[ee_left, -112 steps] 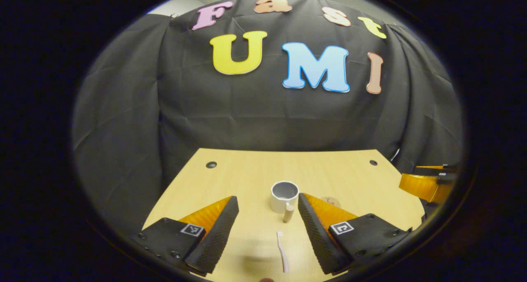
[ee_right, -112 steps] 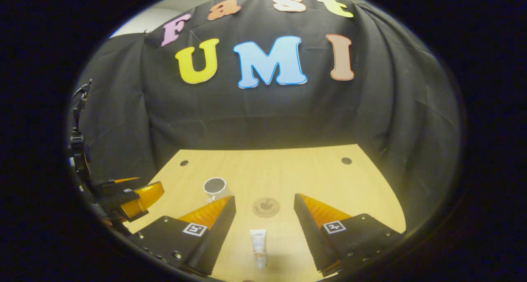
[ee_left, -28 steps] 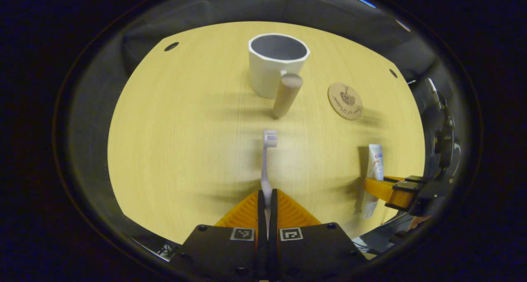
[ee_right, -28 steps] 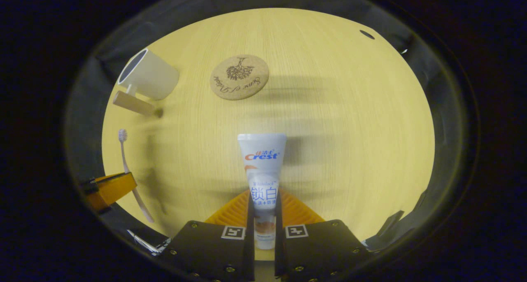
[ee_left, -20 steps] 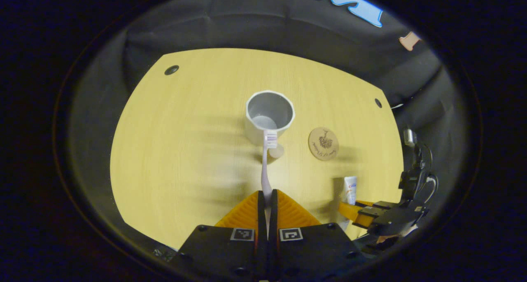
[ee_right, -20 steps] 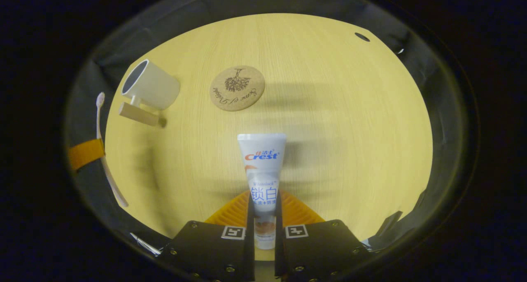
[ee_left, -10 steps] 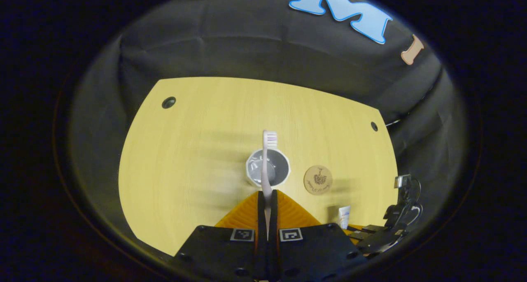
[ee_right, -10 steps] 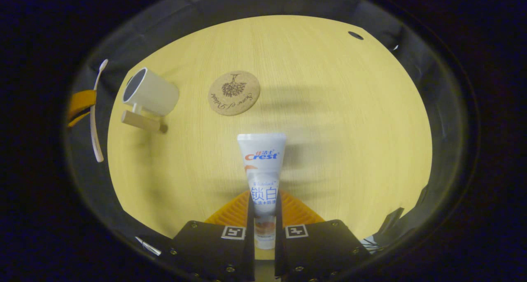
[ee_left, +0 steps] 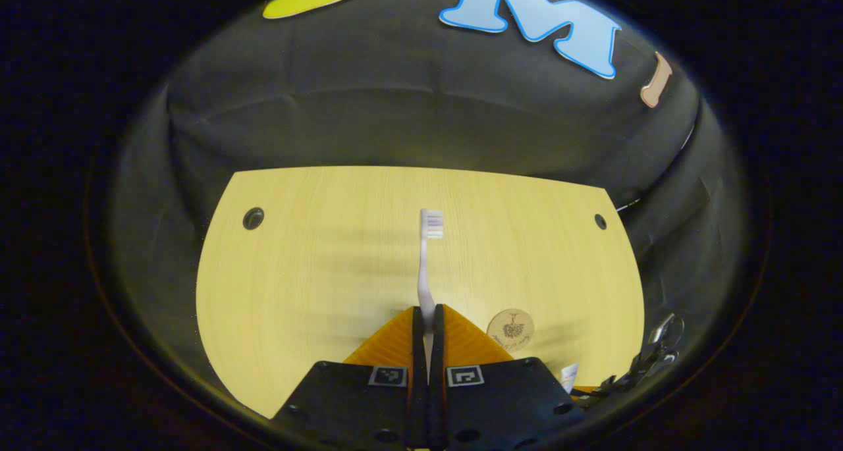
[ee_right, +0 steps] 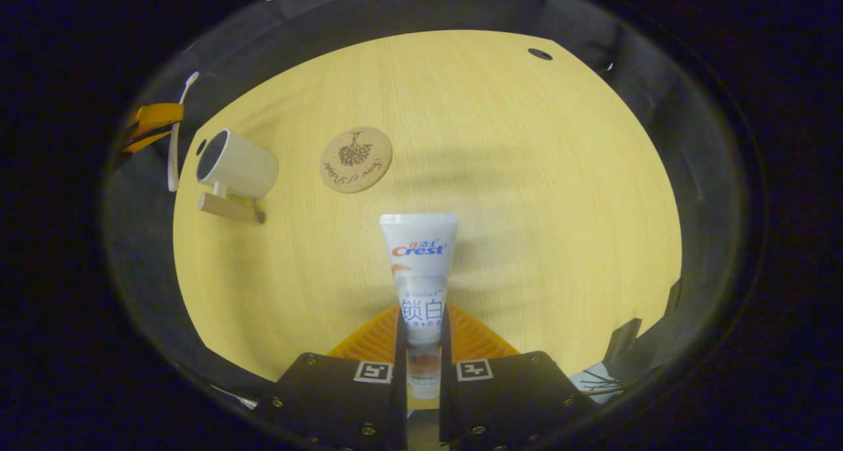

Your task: Put the toothbrush and toothpaste on the desktop into the cup, then pick up the cup and place it on the coaster on the desktop.

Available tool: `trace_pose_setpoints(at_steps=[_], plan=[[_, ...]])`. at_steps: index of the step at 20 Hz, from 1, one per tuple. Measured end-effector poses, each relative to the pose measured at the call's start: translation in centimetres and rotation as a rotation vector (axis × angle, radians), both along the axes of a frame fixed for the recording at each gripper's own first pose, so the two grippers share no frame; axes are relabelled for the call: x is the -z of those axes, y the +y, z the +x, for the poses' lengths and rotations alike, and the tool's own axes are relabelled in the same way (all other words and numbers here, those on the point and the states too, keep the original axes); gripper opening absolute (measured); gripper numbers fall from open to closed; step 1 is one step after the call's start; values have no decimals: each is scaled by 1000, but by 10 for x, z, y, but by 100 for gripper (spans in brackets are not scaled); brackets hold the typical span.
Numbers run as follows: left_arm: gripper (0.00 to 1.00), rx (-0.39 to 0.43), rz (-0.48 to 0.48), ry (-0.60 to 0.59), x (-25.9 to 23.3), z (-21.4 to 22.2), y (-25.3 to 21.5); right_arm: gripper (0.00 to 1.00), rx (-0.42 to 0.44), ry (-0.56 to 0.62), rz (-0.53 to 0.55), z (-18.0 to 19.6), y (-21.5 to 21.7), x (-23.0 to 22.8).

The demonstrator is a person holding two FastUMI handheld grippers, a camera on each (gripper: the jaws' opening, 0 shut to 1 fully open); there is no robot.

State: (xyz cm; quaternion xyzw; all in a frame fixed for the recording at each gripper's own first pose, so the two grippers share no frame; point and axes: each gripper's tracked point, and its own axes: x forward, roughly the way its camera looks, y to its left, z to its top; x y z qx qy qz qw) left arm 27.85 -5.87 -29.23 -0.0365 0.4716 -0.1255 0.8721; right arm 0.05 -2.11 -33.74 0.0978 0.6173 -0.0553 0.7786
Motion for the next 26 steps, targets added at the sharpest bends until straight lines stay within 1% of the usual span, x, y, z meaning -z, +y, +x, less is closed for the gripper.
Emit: trace_pose_setpoints(at_steps=[2,3,4,5,10,11,12,14,17,19,21,22,23,24,26], plan=[[8,20,17,-19,12,10,-3,21,24,-6,6,-4,-3,-3],[8,27,22,-28,9,16,-7,21,36,-7,5,-7,-6,-5],[14,32,19,-37,8,22,-10,21,48,-9,3,-10,-8,-6],[8,31,11,-43,10,26,-14,21,63,-11,2,-13,-11,-8],[8,-22,-40,-95,18,38,-15,21,133,-24,2,-27,-23,-11],[13,-30,-41,-114,20,38,-12,21,145,-29,3,-28,-25,-12],[8,-36,-37,-131,22,37,-9,21,157,-36,4,-30,-27,-16],[8,-44,-45,-167,28,32,-6,21,176,-52,12,-30,-30,-20],[8,-76,-52,-200,41,28,-4,21,187,-71,10,-27,-34,-28],[8,-92,-36,-179,55,21,2,21,188,-81,9,-25,-34,-33],[8,-95,-41,-160,65,14,3,21,184,-89,7,-24,-35,-36],[14,-101,-53,-168,65,12,2,21,183,-95,5,-24,-35,-37],[12,-100,-57,-173,66,12,2,21,182,-99,4,-22,-36,-40],[12,-99,-56,-178,68,10,3,21,180,-101,5,-23,-36,-42],[17,-96,-53,-184,69,4,6,21,177,-106,6,-22,-35,-43]])
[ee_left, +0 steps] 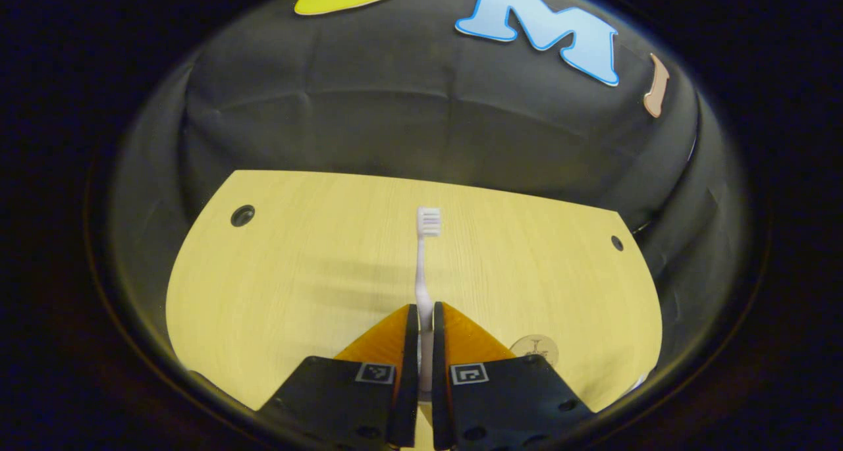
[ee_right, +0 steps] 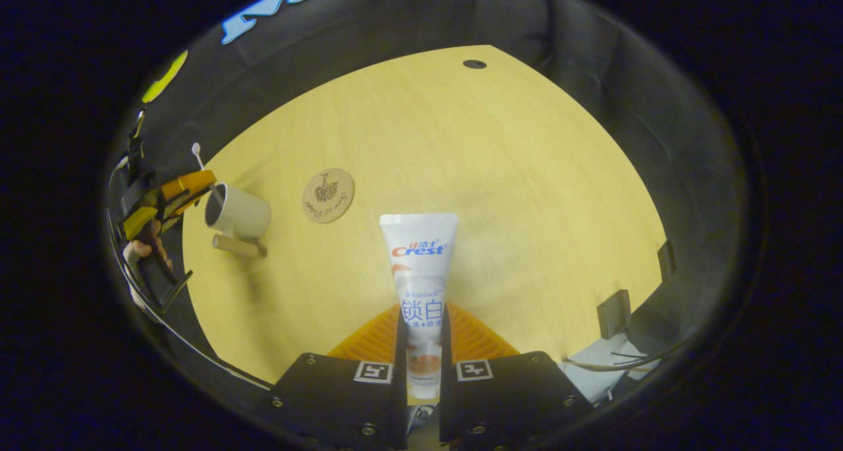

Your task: Put the toothbrush and toothpaste on the desktop into the cup, then pick up the cup and place it on the coaster on the desktop.

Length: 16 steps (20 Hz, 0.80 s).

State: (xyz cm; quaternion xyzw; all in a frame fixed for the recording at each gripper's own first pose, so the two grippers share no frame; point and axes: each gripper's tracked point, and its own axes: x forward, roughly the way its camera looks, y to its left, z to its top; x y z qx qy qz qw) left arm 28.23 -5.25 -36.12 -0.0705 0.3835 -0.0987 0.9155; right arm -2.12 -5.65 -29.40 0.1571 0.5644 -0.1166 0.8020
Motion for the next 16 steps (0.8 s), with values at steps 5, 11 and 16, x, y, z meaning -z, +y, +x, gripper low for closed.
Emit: trace_pose_setpoints(at_steps=[5,11,16], plan=[[42,-2,-32,-13,-7,-12,0,21,-14,-22,2,9,6,-7],[47,5,-44,-21,-14,-32,11,21,-48,-84,11,44,22,-26],[45,-3,-66,-20,-22,-57,27,21,-112,-136,33,86,53,-39]])
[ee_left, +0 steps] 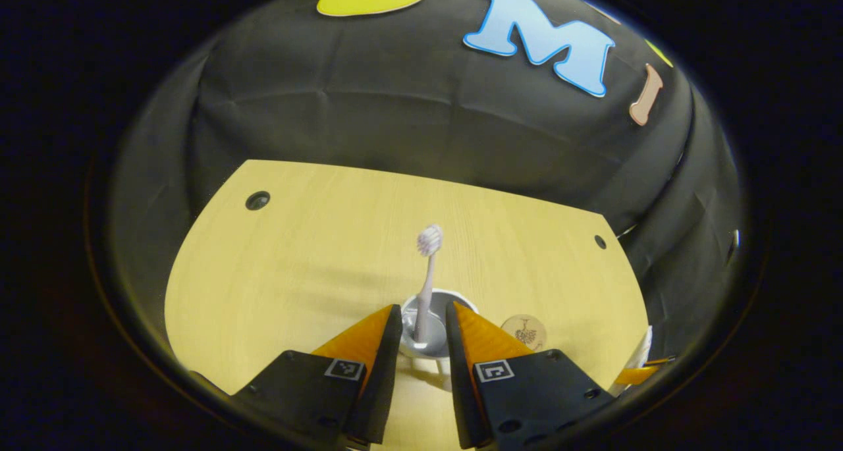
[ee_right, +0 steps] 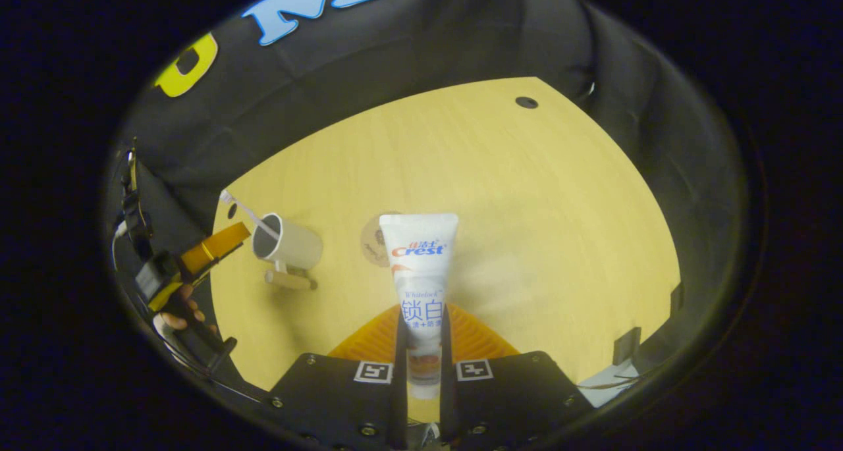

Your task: Put the toothbrush and toothpaste on the desktop into the cup, then pick up the cup and place it on the coaster on the desktop.

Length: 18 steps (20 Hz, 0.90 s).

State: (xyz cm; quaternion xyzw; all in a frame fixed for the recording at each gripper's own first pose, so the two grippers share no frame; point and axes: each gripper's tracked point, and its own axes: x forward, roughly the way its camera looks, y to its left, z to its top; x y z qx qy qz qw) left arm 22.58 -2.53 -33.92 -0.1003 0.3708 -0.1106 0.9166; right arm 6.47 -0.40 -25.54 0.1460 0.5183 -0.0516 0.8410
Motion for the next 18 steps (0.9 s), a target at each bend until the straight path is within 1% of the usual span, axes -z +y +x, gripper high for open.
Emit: trace_pose_setpoints(at_steps=[1,2,3,4,6,7,9,10,11,12,13,15,16,17,18], plan=[[47,-6,-2,4,2,-4,5,21,-15,-8,4,9,8,-3],[47,-13,-1,8,3,-8,11,20,-30,-18,11,17,17,-5],[45,-19,4,12,4,-13,17,21,-44,-27,21,26,27,-7],[47,-27,9,17,6,-19,26,21,-58,-37,34,35,37,-9],[47,-44,14,25,8,-27,41,21,-83,-57,58,52,59,-13],[45,-56,18,27,8,-30,48,21,-95,-69,67,61,68,-16],[48,-78,20,28,8,-39,63,21,-119,-104,87,81,89,-22],[49,-88,24,27,8,-43,72,20,-126,-127,97,89,99,-27],[44,-99,30,26,8,-48,83,21,-132,-153,108,100,107,-32],[49,-110,36,25,8,-54,93,21,-134,-182,115,111,118,-37],[45,-122,43,26,8,-58,99,20,-135,-212,121,122,128,-42],[49,-143,51,28,8,-69,115,20,-140,-270,135,139,146,-50],[49,-153,55,30,9,-75,124,20,-142,-296,142,145,153,-51],[45,-164,60,33,9,-80,131,20,-145,-322,148,155,159,-53],[47,-175,65,37,10,-87,139,20,-152,-347,151,162,168,-54]])
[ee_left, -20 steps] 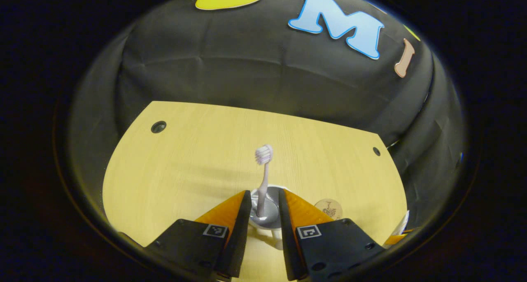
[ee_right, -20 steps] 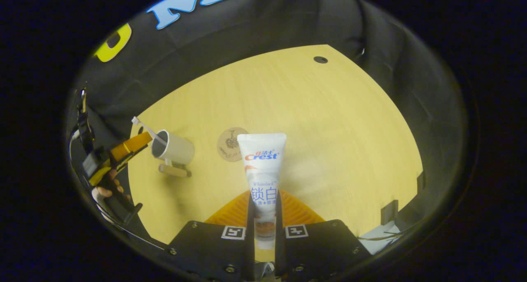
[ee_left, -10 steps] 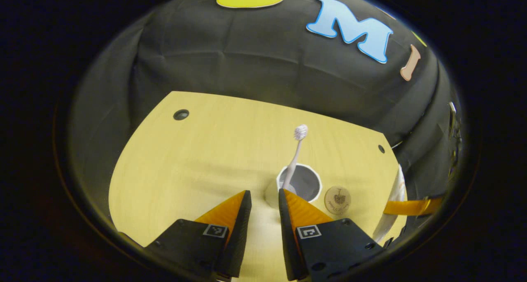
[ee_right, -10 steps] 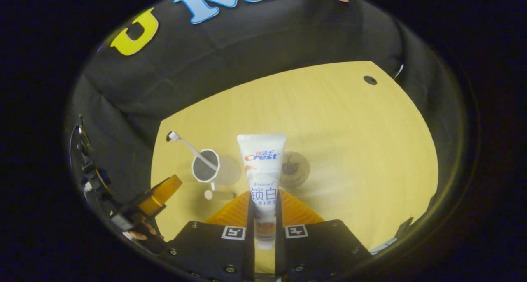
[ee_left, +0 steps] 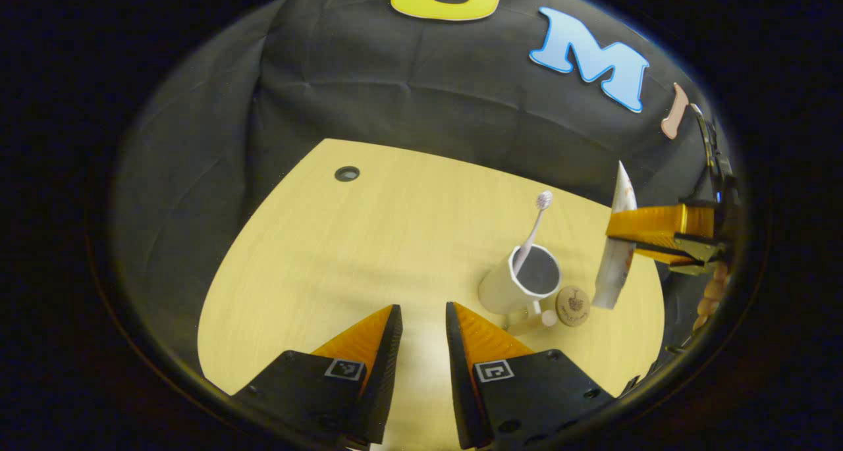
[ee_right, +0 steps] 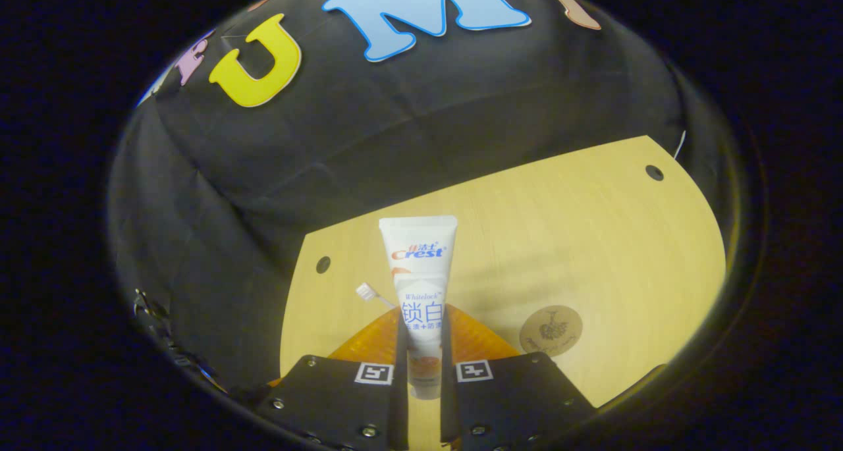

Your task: Put the toothbrush and toothpaste on the desktop into the cup, then pick up the cup and place it on the coaster on the desktop.

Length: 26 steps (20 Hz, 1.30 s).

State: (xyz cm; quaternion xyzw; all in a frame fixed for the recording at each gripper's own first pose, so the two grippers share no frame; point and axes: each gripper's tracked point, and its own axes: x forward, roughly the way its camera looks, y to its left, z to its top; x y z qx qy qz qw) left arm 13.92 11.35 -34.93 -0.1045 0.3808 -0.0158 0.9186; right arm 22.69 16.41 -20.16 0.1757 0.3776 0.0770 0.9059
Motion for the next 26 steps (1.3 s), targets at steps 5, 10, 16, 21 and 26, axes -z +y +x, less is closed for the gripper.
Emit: trace_pose_setpoints(at_steps=[5,10,16,21,26], plan=[[45,-57,14,28,9,-19,33,20,-5,-99,-47,28,14,12],[47,-98,27,31,6,-35,54,19,-21,-148,-88,46,16,31],[47,-109,23,42,11,-46,47,20,-65,-177,-123,44,24,55],[47,-95,27,58,17,-49,35,25,-94,-177,-117,23,29,69],[47,-64,26,61,20,-48,13,48,-111,-179,-122,-1,22,65]])
